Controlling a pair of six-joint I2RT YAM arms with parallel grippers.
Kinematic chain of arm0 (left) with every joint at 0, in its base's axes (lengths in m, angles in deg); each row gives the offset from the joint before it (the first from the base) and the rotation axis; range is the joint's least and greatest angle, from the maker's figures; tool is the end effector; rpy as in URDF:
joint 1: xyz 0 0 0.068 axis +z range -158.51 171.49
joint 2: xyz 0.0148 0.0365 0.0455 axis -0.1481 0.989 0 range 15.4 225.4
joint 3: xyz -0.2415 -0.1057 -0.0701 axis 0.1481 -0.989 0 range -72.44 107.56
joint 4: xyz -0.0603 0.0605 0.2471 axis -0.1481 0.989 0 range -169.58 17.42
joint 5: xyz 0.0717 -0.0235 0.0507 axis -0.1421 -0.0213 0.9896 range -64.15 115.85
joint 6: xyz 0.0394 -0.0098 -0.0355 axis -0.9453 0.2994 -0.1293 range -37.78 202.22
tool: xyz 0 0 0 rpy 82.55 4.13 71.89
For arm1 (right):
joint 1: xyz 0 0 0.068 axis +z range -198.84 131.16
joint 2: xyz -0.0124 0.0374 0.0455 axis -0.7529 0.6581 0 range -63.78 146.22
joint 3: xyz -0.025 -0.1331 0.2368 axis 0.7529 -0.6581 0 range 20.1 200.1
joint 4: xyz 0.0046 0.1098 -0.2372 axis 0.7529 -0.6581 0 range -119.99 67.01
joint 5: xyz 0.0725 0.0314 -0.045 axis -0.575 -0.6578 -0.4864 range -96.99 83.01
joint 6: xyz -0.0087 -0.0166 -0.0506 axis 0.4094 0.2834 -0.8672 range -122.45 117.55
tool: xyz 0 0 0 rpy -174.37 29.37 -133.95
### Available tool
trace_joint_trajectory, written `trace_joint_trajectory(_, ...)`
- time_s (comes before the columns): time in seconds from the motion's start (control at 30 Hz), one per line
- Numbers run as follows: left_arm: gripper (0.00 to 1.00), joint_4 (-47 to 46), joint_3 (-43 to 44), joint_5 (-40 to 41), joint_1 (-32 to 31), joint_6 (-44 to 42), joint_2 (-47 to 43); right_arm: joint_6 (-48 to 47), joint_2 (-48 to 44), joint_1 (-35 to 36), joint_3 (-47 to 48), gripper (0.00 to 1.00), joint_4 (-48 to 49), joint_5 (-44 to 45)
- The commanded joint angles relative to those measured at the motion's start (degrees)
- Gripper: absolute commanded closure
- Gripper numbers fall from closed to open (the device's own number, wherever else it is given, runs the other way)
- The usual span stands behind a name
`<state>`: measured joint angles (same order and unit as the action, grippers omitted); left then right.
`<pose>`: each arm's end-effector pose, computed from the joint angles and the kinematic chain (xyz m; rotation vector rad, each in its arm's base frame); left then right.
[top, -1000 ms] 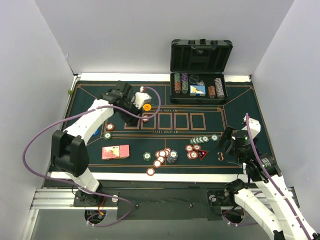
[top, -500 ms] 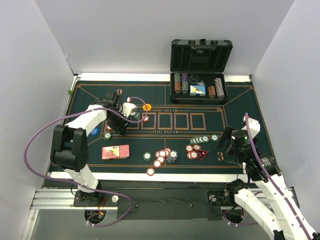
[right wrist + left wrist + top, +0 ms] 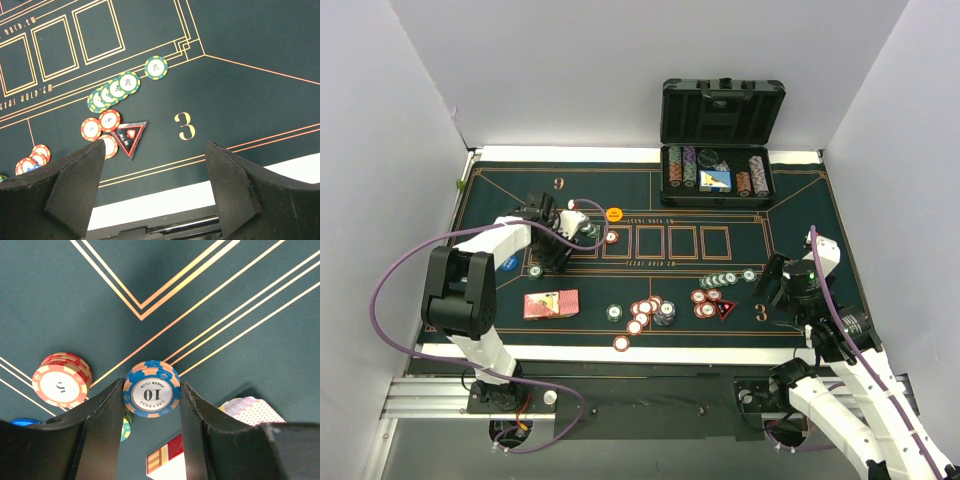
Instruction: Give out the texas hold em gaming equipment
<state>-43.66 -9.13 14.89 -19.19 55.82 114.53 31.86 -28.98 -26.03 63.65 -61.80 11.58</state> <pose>0.3228 -0.0677 0.1759 0.9288 2.6349 -0.2042 0.1237 0.0398 0.3066 0.4011 2.0380 0.2731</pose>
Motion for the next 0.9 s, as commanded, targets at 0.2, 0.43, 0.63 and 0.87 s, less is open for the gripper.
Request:
trace_joint_trajectory(0.2, 0.34, -3.3, -0.6, -1.3, 0.9, -0.4, -2.5, -0.6, 0.3, -0.2, -0.7, 0.24, -0.1, 0.1)
trace_joint_trajectory(0.43, 0.28, -1.7, 1.5, -2.1, 1.0, 0.0, -4.9, -0.6, 0.2, -0.1, -0.7, 0.24, -0.2, -0.1)
trace_joint_trajectory(0.63, 0.21, 6.3, 11.4, -7.7, 0.0, 1.9, -7.8, -0.6, 0.1, 0.0, -0.6, 0.24, -0.1, 0.1)
trace_joint_trajectory(0.87, 0.11, 10.8, 13.1, -7.1, -17.1, 3.5, -12.1, -0.5, -0.1, -0.1, -0.4, 0.24, -0.4, 0.7)
